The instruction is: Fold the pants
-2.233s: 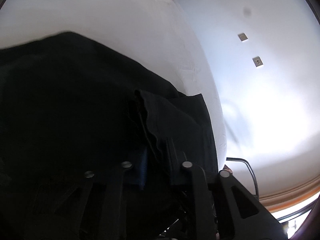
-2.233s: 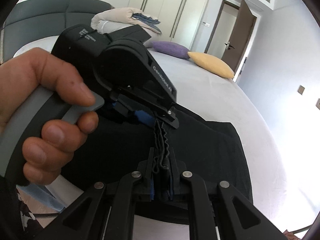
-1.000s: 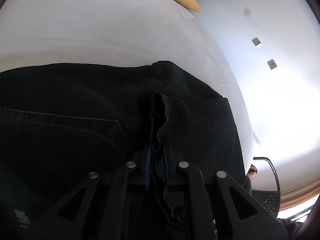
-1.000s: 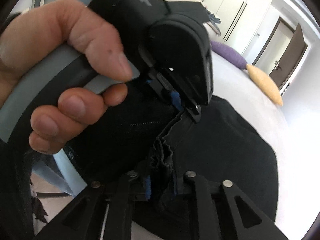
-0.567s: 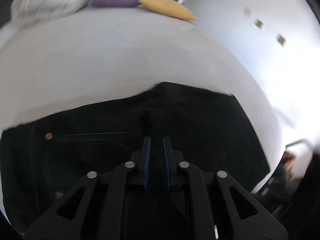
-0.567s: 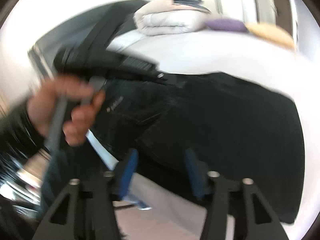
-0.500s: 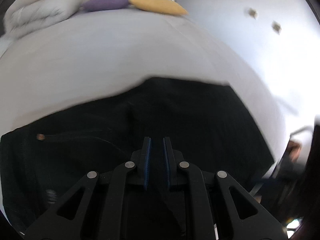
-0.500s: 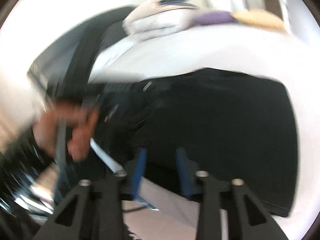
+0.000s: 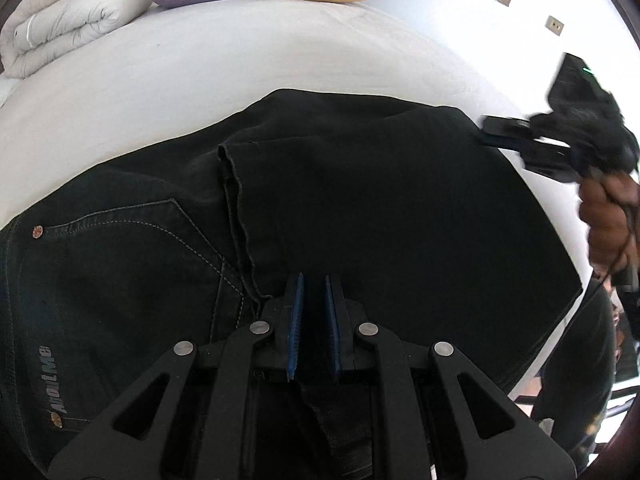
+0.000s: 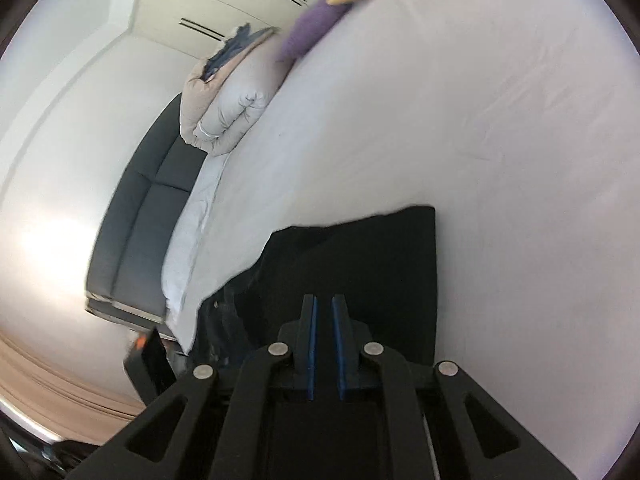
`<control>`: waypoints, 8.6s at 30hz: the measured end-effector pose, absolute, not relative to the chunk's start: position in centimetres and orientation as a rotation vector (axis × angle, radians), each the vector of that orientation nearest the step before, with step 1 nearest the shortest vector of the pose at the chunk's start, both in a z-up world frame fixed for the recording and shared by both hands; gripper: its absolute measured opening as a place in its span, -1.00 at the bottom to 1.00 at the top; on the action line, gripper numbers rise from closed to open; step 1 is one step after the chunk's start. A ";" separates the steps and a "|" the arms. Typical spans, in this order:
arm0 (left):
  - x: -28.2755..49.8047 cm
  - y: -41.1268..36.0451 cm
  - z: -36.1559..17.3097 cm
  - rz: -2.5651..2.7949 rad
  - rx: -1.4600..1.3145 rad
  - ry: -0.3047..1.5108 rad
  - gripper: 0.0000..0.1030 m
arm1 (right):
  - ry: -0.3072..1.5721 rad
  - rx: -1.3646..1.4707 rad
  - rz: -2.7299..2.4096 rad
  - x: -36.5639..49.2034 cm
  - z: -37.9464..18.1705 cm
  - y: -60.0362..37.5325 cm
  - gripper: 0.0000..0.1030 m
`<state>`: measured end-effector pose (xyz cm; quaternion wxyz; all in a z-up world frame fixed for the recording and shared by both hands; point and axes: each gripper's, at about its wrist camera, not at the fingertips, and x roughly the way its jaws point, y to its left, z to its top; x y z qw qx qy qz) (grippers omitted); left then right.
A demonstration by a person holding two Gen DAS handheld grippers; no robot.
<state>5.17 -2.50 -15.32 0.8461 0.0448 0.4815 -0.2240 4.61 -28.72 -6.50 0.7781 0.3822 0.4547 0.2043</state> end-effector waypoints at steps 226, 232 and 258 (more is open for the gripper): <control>13.1 -3.0 -10.7 -0.598 0.083 0.879 -0.68 | 0.954 0.877 0.389 -11.4 -10.3 -25.0 -1.00; 8.1 -2.6 -11.4 -0.613 0.118 0.816 -0.69 | 0.906 0.828 0.367 -13.8 -9.1 -24.5 -1.00; 12.1 6.1 -9.5 -0.592 -0.380 0.981 0.92 | 0.948 0.851 0.251 -7.5 -8.4 -28.2 0.34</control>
